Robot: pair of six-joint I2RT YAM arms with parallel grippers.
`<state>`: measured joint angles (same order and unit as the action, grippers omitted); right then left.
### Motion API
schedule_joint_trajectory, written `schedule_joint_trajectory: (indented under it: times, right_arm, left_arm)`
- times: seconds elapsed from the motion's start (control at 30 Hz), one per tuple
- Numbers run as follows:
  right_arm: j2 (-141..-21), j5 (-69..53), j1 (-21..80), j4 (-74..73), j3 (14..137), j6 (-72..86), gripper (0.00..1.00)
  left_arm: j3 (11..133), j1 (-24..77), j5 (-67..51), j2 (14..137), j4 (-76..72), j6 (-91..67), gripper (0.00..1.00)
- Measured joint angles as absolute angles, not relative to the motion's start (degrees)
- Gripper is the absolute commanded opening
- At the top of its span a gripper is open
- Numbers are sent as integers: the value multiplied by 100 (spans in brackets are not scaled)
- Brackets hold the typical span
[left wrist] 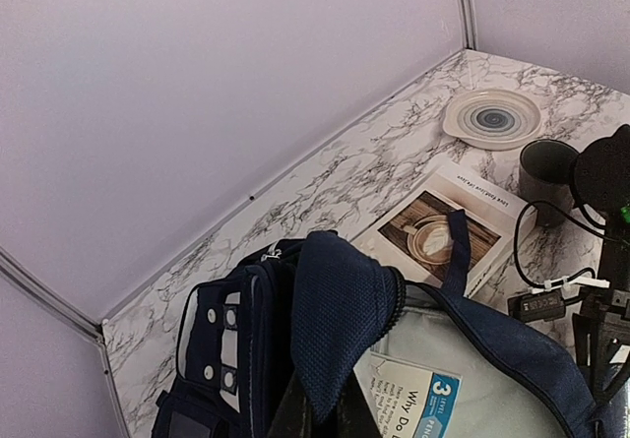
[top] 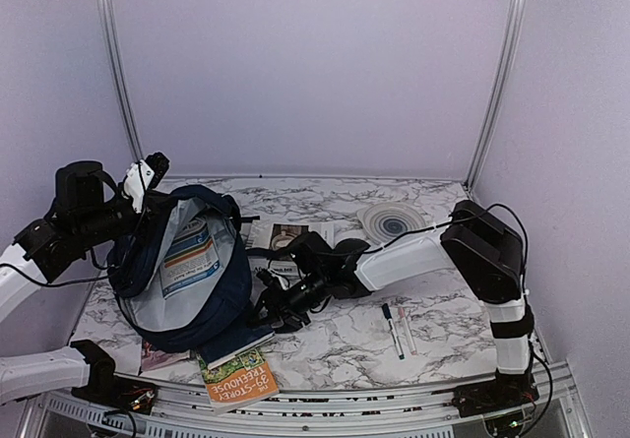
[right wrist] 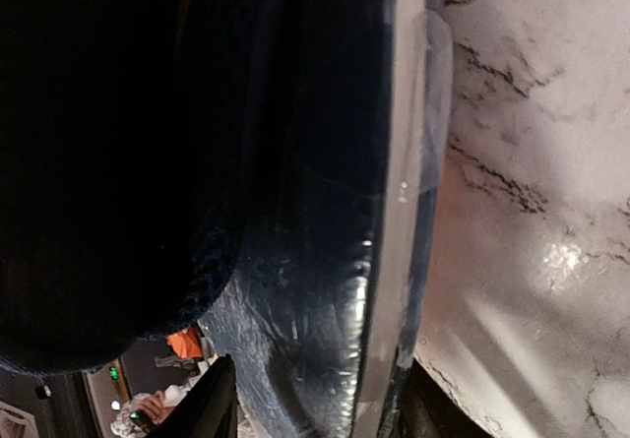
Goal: Pack the student bag
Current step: Pick up the book, then place the book in the largest pocket of the bag.
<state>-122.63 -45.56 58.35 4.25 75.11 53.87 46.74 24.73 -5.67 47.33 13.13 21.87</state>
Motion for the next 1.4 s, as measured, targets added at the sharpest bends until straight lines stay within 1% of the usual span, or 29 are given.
schedule_joint_trajectory:
  times: [0.03, 0.2, 0.23, 0.27, 0.43, 0.53, 0.7, 0.87, 1.2, 1.3, 1.4]
  right_arm:
    - [-12274, -4598, 5835, 519, 7481, 5465, 30]
    - [-12333, -4930, 5828, 1057, 7308, 5892, 6]
    - [-12315, -5006, 5828, 1229, 7308, 5955, 2]
    - [-12291, -5033, 5828, 1334, 7308, 6010, 0]
    - [-12206, -5061, 5828, 1476, 7207, 6134, 0]
    - [-11942, -5013, 5776, 1299, 7022, 6080, 0]
    - [-11111, -4882, 5577, 392, 6637, 5666, 0]
    - [-10123, -4560, 5133, -672, 6171, 5256, 0]
    - [-8488, -3570, 4517, -2825, 6167, 4508, 0]
    - [-8060, -3402, 4431, -3142, 6259, 4342, 0]
    - [-7940, -3347, 4519, -3035, 6416, 4307, 0]
  left_arm:
    - [4674, 2473, -574, 4733, 1313, 2187, 0]
    - [4674, 2473, -582, 4733, 1315, 2187, 0]
    - [4674, 2471, -593, 4733, 1315, 2189, 0]
    - [4674, 2469, -598, 4733, 1317, 2189, 0]
    - [4674, 2462, -600, 4731, 1317, 2191, 0]
    - [4674, 2462, -600, 4731, 1317, 2191, 0]
    - [4674, 2462, -598, 4722, 1317, 2193, 0]
    - [4674, 2462, -598, 4720, 1321, 2196, 0]
    - [4674, 2462, -593, 4674, 1345, 2193, 0]
    - [4674, 2462, -596, 4674, 1352, 2193, 0]
    - [4674, 2462, -613, 4674, 1354, 2187, 0]
